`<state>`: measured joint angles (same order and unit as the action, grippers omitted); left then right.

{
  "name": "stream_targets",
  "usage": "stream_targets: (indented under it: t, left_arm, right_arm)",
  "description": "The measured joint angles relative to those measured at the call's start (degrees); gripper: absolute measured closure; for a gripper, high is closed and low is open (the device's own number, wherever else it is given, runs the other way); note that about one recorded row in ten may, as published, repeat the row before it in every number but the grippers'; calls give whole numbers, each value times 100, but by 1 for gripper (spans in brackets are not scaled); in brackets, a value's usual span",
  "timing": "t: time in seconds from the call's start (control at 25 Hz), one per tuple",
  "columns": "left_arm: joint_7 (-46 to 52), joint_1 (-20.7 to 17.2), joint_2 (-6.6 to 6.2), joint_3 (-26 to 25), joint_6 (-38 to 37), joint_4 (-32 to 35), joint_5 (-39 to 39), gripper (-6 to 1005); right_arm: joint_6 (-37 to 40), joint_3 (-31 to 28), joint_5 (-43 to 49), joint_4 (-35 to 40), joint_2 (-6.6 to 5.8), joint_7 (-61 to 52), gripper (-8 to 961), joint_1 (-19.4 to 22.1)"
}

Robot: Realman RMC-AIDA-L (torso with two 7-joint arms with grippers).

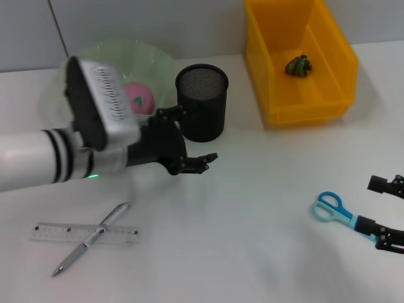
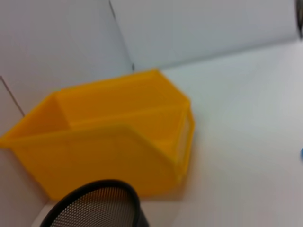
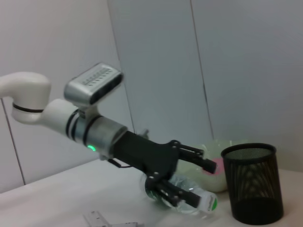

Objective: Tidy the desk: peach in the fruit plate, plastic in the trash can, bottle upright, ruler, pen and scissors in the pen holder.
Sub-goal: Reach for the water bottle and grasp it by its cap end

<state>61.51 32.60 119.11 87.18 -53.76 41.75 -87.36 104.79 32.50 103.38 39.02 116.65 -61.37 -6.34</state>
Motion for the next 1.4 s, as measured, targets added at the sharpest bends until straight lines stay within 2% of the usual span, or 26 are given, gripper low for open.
stream_targets:
  t: [0.12, 0.16, 0.2, 0.24, 0.36, 0.44, 0.64, 1.4]
  left_arm:
    - [0, 0, 0, 0, 0, 0, 0, 156]
    - [694, 18, -21, 835, 998, 467, -383, 156]
    - [694, 18, -21, 835, 998, 467, -383, 156]
    - [1271, 82, -10, 882, 1115, 558, -938, 156]
    - [1271, 82, -10, 882, 1115, 558, -938, 157]
    - [1860, 105, -4, 922, 1280, 709, -1702, 157]
    - [1874, 111, -1, 948, 1396, 739, -1870, 158]
    - [1971, 254, 1, 1039, 1509, 664, -2208, 174]
  right_arm:
    - [-5, 29, 70, -71, 13, 13, 109, -62]
    - [-2, 26, 122, -103, 13, 12, 109, -98]
    - [3, 17, 172, -134, 13, 11, 110, -133]
    - [7, 10, 215, -162, 12, 10, 110, -161]
    - [17, 29, 313, -243, 4, -7, 110, -261]
    - [16, 39, 379, -286, 6, -7, 110, -312]
    - [-15, 19, 588, -479, 8, -8, 110, -467]
    - [-67, 36, 672, -699, 21, 11, 111, -544]
